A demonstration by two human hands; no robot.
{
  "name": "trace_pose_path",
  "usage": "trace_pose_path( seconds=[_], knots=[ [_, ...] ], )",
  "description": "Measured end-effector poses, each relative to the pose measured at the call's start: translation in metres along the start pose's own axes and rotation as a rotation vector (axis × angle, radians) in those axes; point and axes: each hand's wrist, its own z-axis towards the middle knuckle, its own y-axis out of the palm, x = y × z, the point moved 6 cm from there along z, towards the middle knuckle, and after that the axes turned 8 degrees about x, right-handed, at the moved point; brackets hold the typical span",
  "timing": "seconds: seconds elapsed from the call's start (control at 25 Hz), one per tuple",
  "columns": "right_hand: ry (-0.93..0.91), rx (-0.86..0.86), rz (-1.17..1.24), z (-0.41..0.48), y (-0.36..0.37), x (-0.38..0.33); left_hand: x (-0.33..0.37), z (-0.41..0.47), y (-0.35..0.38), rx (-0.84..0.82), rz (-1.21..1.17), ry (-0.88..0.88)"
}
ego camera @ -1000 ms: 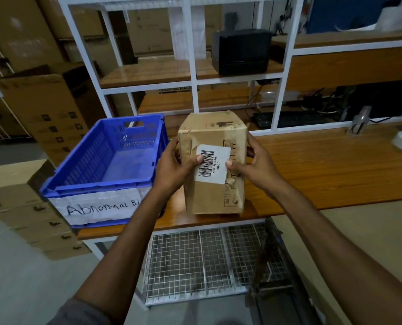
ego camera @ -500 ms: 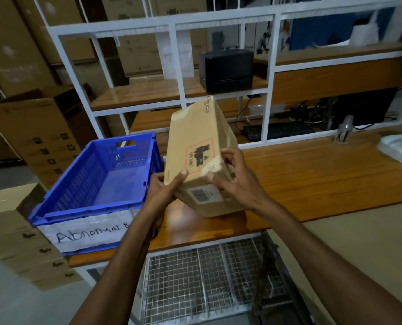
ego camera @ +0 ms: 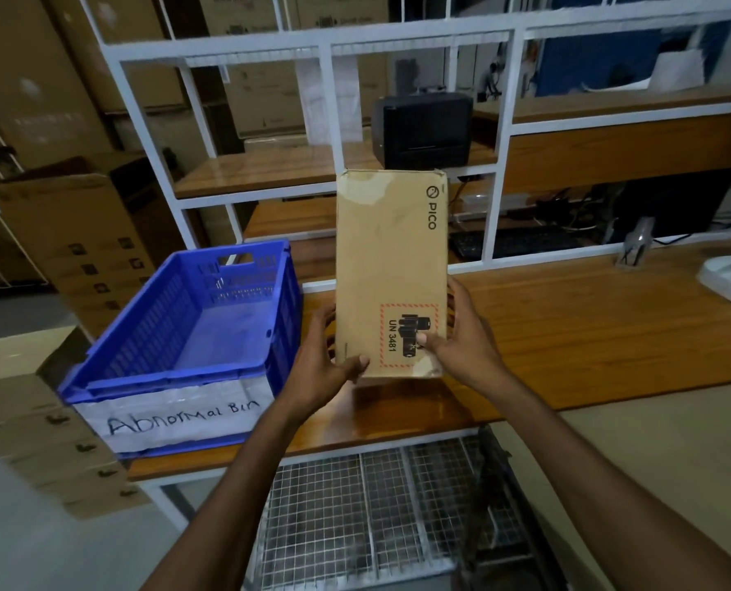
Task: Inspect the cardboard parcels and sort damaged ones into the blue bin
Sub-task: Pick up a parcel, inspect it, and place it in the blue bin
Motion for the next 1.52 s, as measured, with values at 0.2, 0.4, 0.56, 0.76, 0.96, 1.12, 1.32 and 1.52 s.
trace_pose_path(
  seconds=[0.2,0.4,0.56,0.76,0.96,1.12,1.32,1.52],
  knots=[
    [0.047,0.036,0.099,0.008,0.008,0.001,0.019,0.001,0.012,0.021,-0.026,0.083],
    [0.052,0.082,0.121,0.002,0.005,0.000,0.009,-0.011,0.017,0.019,-0.001,0.084],
    [0.009,0.080,0.079,-0.002,0.000,0.003,0.008,-0.011,0.009,0.081,0.054,0.202],
    [-0.099,0.093,-0.109,-0.001,-0.006,0.006,0.026,-0.010,0.001,0.117,-0.079,0.105],
    [-0.204,0.003,-0.355,0.003,0.010,0.004,0.056,0.016,-0.008,0.271,-0.359,-0.273],
    [0.013,-0.217,0.030,-0.009,0.019,0.010,0.040,0.016,-0.009,0.170,-0.193,-0.300],
    [0.328,-0.324,0.311,0.009,0.017,0.000,0.032,0.017,-0.012,0.167,-0.150,-0.279],
    [0.196,-0.248,0.234,0.005,0.011,0.000,0.042,0.017,-0.016,-0.024,-0.090,-0.111]
  ],
)
